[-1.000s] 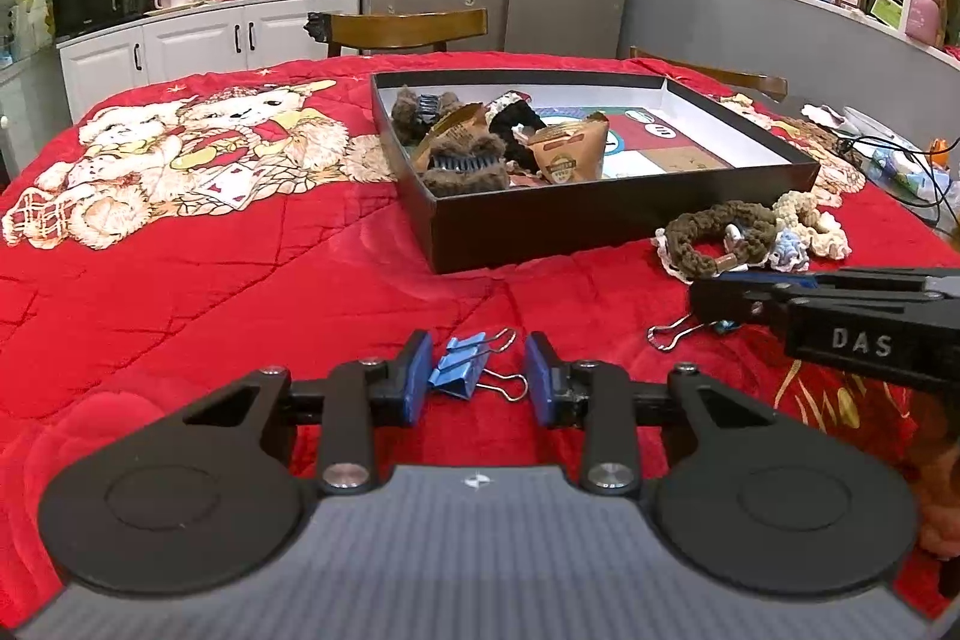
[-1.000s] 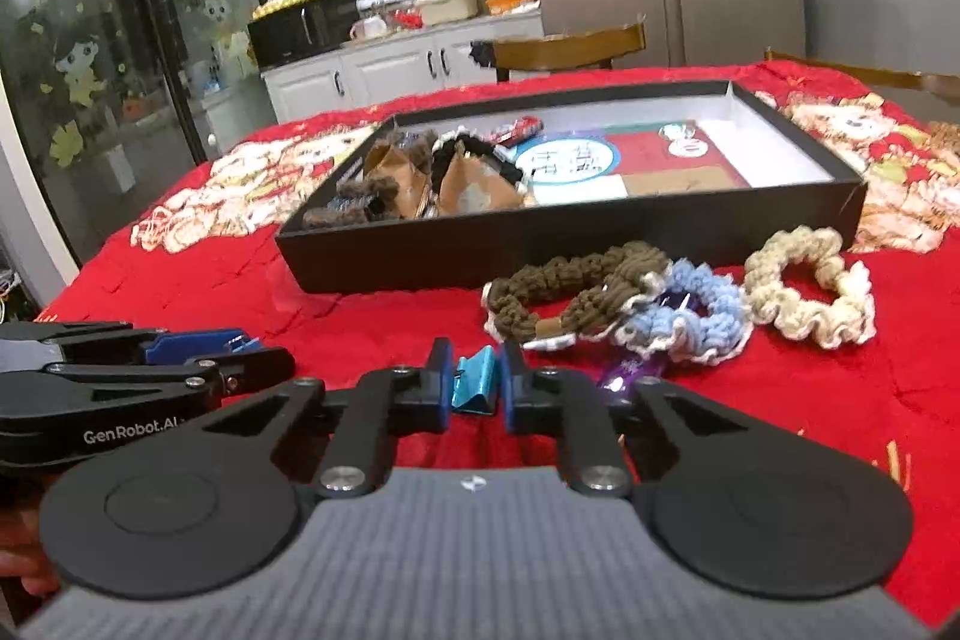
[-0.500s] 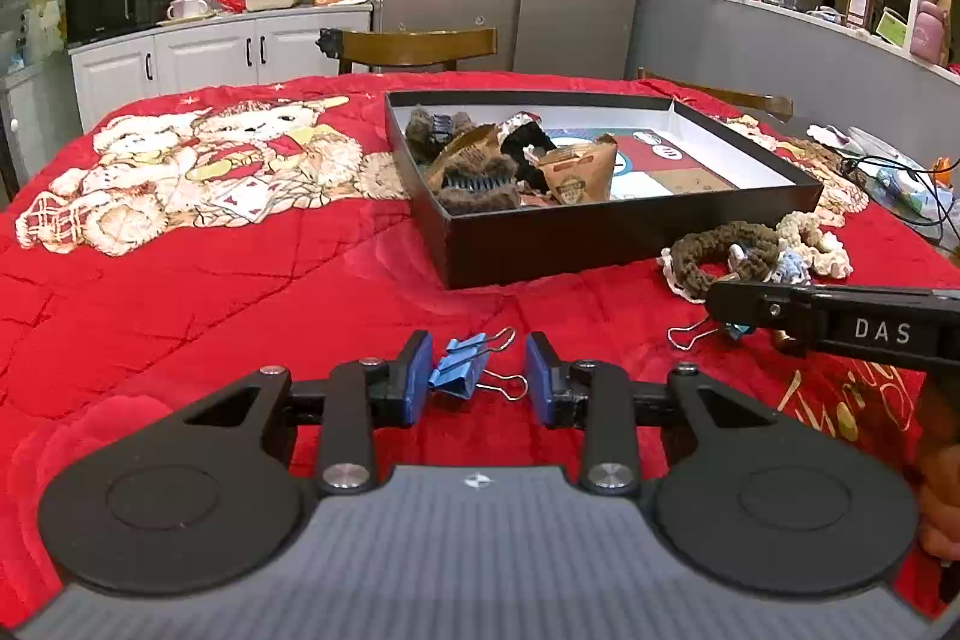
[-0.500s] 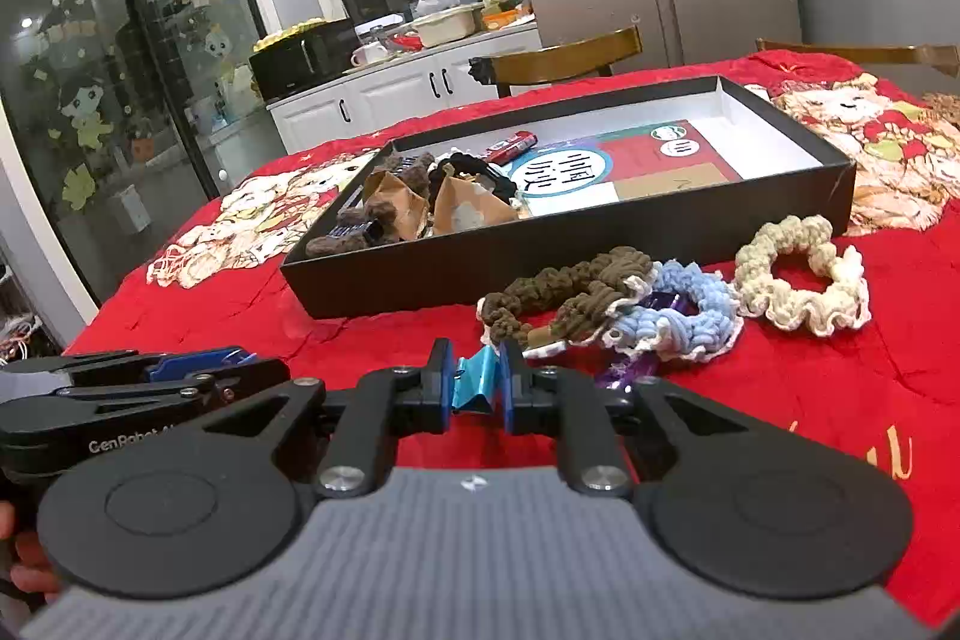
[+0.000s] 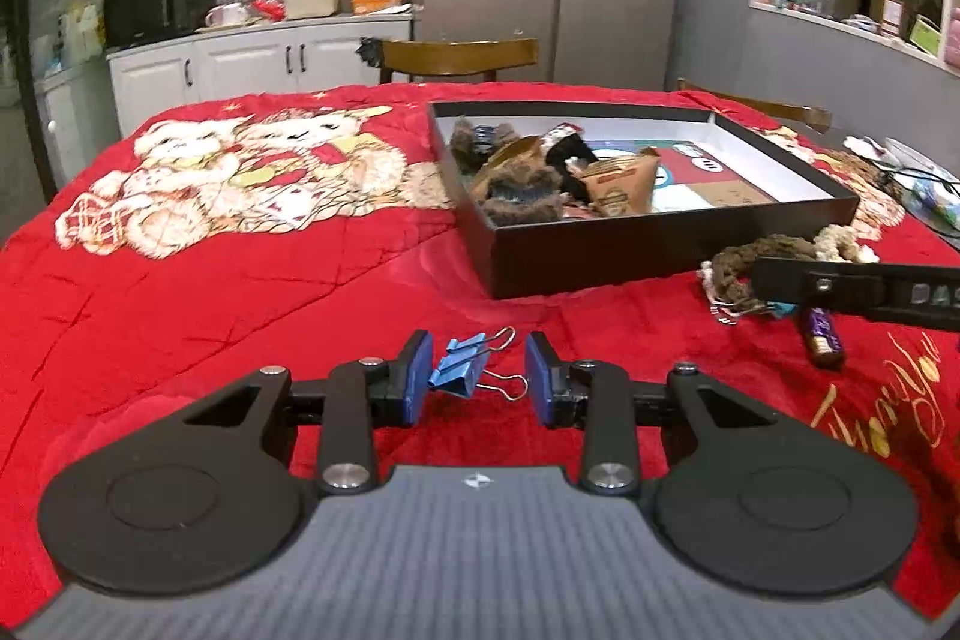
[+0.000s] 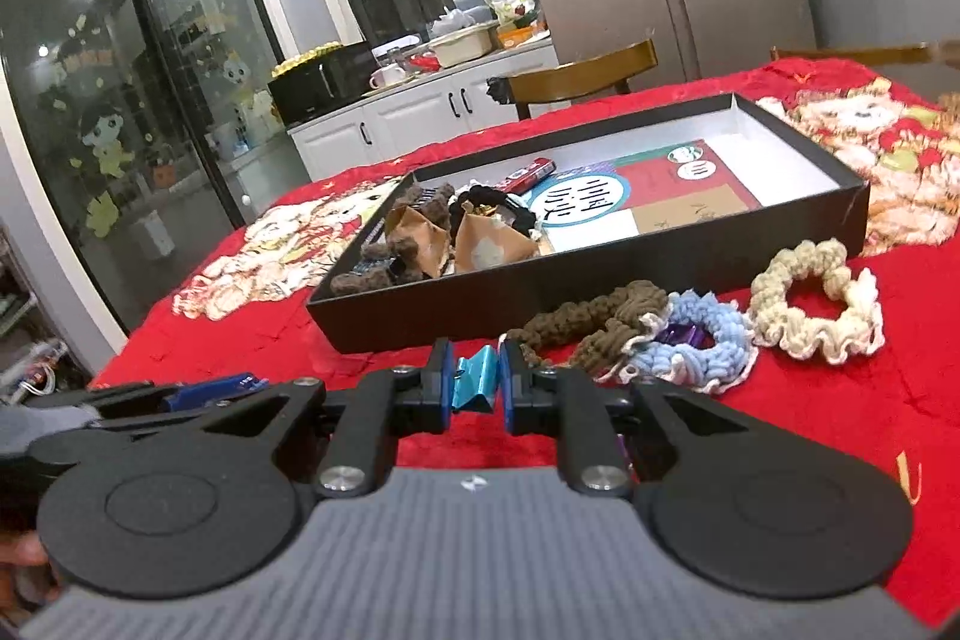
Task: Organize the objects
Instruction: 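Lift both blue binder clips and carry them over the black box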
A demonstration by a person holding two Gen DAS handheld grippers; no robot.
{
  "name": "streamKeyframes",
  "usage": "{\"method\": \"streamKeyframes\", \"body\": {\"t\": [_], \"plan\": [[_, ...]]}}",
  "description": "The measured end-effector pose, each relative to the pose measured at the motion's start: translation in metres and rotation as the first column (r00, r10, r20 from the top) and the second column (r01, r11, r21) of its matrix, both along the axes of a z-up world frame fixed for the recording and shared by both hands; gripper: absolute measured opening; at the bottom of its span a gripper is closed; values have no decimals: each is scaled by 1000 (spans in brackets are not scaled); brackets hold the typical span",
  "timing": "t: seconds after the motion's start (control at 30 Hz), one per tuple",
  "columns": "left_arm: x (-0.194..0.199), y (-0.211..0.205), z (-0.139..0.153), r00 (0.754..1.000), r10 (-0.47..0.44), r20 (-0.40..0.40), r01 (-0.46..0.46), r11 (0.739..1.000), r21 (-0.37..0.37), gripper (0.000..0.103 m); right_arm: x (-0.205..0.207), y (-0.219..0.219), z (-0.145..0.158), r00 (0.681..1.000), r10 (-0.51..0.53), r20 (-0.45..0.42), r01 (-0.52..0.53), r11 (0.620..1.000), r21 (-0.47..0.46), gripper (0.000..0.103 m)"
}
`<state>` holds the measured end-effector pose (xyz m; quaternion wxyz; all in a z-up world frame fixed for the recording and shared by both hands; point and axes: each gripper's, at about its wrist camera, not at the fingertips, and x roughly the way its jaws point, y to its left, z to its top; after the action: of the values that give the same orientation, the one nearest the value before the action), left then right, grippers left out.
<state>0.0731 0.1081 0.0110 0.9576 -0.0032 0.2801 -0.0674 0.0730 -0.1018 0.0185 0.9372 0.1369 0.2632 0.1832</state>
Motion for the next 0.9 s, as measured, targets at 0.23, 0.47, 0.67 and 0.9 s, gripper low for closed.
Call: {"method": "streamKeyframes", "body": {"t": [0.23, 0.47, 0.67, 0.9], "plan": [[2, -3, 2, 999, 52, 13, -53, 998, 43, 39, 4, -10, 26, 1000, 7, 14, -7, 999, 44, 18], [1, -8, 26, 997, 59, 54, -61, 998, 31, 39, 9, -19, 62, 997, 20, 71, -23, 999, 44, 18], [5, -16, 57, 994, 60, 88, -64, 997, 43, 39, 14, -21, 90, 993, 43, 109, -47, 998, 42, 18], [12, -29, 92, 990, 53, 128, -56, 998, 23, 39, 23, -23, 118, 987, 67, 146, -76, 995, 59, 18]]}}
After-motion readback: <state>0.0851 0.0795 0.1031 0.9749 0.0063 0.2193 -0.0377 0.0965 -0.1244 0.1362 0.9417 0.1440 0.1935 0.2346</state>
